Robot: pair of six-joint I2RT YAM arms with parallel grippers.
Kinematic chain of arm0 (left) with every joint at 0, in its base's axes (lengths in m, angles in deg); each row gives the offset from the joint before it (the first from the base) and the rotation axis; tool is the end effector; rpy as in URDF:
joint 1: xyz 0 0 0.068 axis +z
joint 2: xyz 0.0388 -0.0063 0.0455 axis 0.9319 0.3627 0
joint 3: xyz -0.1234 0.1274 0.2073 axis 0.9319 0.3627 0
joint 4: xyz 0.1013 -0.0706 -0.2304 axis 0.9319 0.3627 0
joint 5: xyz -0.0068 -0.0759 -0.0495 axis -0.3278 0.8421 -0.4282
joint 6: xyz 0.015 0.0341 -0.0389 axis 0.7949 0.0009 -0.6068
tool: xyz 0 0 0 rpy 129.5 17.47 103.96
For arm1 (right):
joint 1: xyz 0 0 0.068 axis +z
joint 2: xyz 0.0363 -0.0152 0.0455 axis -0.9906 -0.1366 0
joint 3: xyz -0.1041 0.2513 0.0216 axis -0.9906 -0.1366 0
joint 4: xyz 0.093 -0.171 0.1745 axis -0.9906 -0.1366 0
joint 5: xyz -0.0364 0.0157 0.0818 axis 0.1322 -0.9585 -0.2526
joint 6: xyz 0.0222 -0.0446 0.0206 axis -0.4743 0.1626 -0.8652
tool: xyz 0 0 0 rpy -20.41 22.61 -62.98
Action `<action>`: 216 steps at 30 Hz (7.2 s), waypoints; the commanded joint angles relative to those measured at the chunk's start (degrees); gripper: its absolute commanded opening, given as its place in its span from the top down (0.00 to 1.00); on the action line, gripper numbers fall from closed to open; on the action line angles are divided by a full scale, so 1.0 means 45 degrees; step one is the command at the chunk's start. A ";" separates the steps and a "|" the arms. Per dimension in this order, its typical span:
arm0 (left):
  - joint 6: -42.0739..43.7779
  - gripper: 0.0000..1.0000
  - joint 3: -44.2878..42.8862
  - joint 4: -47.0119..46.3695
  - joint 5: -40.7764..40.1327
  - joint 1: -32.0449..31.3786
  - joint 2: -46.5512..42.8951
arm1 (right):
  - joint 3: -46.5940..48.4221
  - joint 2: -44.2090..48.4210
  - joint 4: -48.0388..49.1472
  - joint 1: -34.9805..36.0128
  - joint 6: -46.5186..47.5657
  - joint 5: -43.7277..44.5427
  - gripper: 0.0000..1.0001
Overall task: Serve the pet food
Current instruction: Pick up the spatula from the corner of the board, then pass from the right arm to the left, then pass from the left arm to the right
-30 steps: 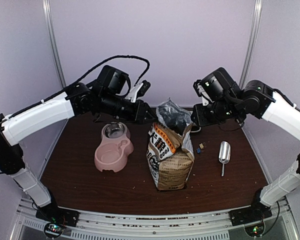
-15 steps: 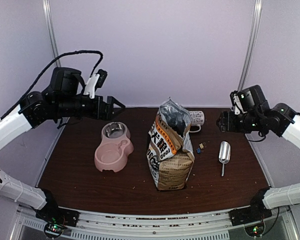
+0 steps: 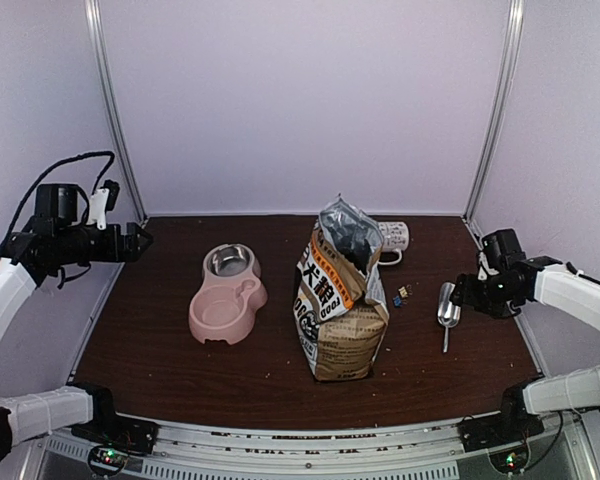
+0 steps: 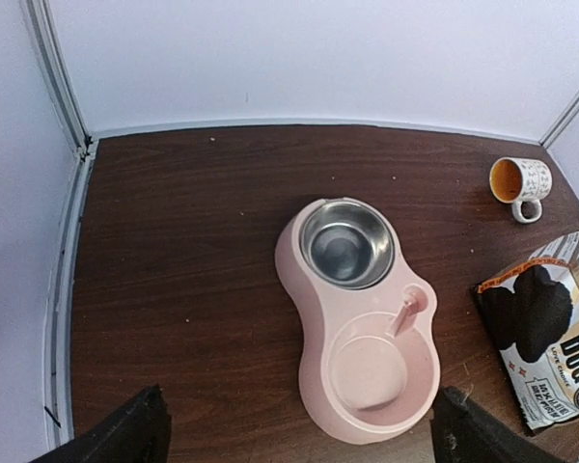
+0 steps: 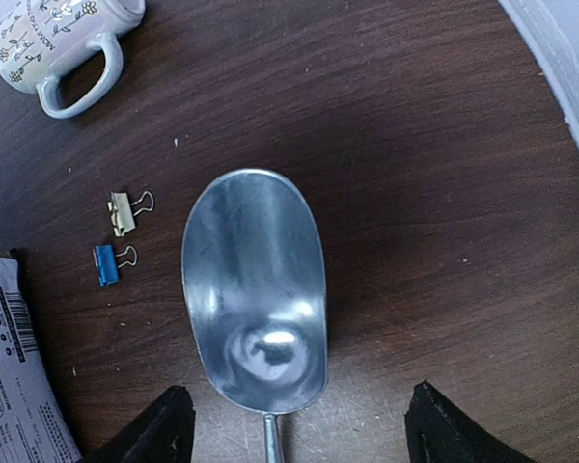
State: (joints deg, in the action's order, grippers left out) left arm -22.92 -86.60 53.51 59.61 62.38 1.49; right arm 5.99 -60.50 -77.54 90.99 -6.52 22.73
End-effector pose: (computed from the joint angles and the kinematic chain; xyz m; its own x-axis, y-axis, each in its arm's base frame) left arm 0.1894 -0.0284 0.3482 -0.5894 -0.1478 -0.7942 0.1545 0.9444 -0.2904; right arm 0.2143 0.0357 0.2148 -0.8243 0.3197 -0.4673 0.1960 0.9354 0.2942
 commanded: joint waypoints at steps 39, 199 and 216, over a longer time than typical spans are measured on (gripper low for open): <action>-0.1944 0.12 0.3780 -0.4941 0.0763 -0.0108 -0.4557 | -0.0365 -0.1039 0.2240 -0.1420 0.0596 -0.2061 1.00; 0.3637 1.00 -0.5267 0.6312 0.5908 -1.0537 0.5275 | 1.3849 -0.4744 -0.4975 1.1173 0.4793 -0.5290 0.57; 0.3654 1.00 -0.5343 0.6307 0.6012 -1.0598 0.5402 | 1.3998 -0.5226 -0.4771 1.1380 0.5088 -0.5384 0.95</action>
State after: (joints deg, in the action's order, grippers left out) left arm -7.86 -108.40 82.73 85.19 15.11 25.64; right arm 67.45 -83.72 -99.92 141.87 15.80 -2.12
